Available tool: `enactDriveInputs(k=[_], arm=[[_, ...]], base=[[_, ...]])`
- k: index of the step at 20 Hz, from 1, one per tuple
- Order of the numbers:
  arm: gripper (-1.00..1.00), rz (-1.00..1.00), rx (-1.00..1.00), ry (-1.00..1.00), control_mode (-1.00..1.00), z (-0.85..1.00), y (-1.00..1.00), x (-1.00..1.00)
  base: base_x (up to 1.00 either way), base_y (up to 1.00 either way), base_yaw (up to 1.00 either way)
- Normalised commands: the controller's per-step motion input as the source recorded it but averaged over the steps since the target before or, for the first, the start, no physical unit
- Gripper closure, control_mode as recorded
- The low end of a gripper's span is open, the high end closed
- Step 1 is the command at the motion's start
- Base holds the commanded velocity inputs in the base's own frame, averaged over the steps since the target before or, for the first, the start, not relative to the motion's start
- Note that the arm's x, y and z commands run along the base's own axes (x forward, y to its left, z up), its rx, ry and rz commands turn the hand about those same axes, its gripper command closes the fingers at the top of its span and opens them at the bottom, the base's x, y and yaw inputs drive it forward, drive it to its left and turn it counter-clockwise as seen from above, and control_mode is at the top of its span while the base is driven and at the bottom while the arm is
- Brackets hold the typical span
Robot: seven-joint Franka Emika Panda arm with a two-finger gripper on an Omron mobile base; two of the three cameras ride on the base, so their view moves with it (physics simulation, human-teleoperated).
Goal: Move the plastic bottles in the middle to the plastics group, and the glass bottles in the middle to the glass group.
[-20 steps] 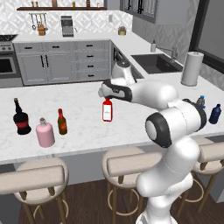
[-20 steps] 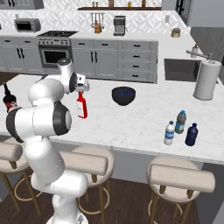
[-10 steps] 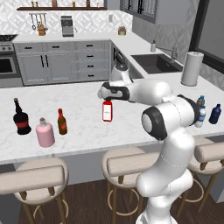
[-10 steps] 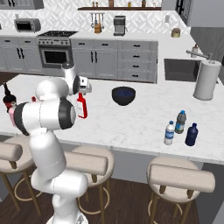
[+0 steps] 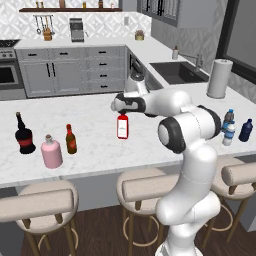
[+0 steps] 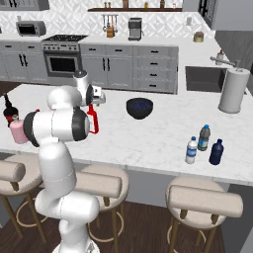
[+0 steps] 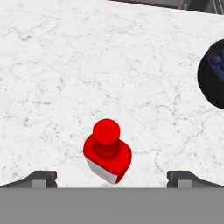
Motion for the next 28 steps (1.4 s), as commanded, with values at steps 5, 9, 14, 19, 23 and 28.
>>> enactDriveInputs(k=[5, 9, 14, 19, 23, 28], arm=[[-1.0, 0.0, 0.0, 0.0, -1.0, -0.11, 0.03, 0.13], [-1.0, 0.0, 0.0, 0.0, -1.0, -0.18, 0.09, 0.13], [-1.0, 0.0, 0.0, 0.0, -1.0, -0.1, 0.08, 0.13], [-1.0, 0.0, 0.0, 0.0, -1.0, -0.05, 0.02, 0.18], [-1.0, 0.0, 0.0, 0.0, -1.0, -0.02, 0.01, 0.19], [-1.0, 0.0, 0.0, 0.0, -1.0, -0.04, 0.0, 0.09]], base=[[0.0, 0.0, 0.0], [0.0, 0.0, 0.0], [0.0, 0.0, 0.0], [0.0, 0.0, 0.0], [0.0, 0.0, 0.0], [0.0, 0.0, 0.0]])
